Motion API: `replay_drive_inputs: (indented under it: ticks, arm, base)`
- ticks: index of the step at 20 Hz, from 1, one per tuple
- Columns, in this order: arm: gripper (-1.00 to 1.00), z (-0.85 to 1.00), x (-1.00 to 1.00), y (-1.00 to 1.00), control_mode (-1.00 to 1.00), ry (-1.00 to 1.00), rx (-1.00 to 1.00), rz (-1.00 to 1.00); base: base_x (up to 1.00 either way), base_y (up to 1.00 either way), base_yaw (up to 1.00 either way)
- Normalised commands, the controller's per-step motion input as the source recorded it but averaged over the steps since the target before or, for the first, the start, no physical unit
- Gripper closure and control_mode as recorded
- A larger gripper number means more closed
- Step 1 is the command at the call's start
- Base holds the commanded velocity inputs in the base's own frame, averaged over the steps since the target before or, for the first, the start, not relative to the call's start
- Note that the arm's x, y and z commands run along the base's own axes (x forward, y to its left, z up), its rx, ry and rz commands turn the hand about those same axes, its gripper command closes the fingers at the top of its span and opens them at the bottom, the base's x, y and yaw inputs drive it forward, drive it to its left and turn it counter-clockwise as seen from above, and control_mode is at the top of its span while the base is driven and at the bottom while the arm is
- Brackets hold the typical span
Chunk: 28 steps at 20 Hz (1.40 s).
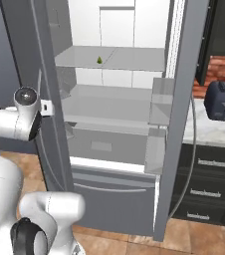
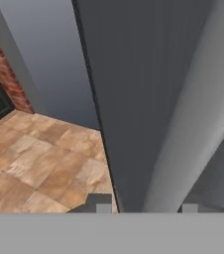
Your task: There is a bowl on the dining counter. Grab a lemon wedge from the fridge and place it in the bowl. Then get the liquor bottle and glass cup from the cabinet and place them next to the bowl.
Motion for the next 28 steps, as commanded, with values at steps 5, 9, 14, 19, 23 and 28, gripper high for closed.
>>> replay_drive_inputs:
  ticks: [5, 9, 14, 19, 23, 28]
  arm:
    - [1.0, 0.2, -0.8, 1.0, -1.0, 0.07, 0.0, 0.06]
    - [-1.0, 0.19, -0.75, 0.77, -1.0, 0.04, 0.0, 0.02]
    - [-1.0, 0.12, -1.0, -0.4, -1.0, 0.0, 0.0, 0.0]
    - [-1.0, 0.23, -1.0, -1.0, -1.0, 0.01, 0.0, -0.02]
    - [-1.0, 0.41, -0.4, -1.0, -1.0, 0.16, 0.0, -0.14]
    - [-1.0, 0.48, 0.42, -0.81, -1.0, 0.19, 0.02, -0.21]
  base:
    - [0.0, 0.0, 0.0]
    - [0.0, 0.0, 0.0]
    - [0.0, 0.0, 0.0]
    - [0.0, 0.0, 0.0]
    - [0.0, 0.0, 0.0]
    - [0.0, 0.0, 0.0]
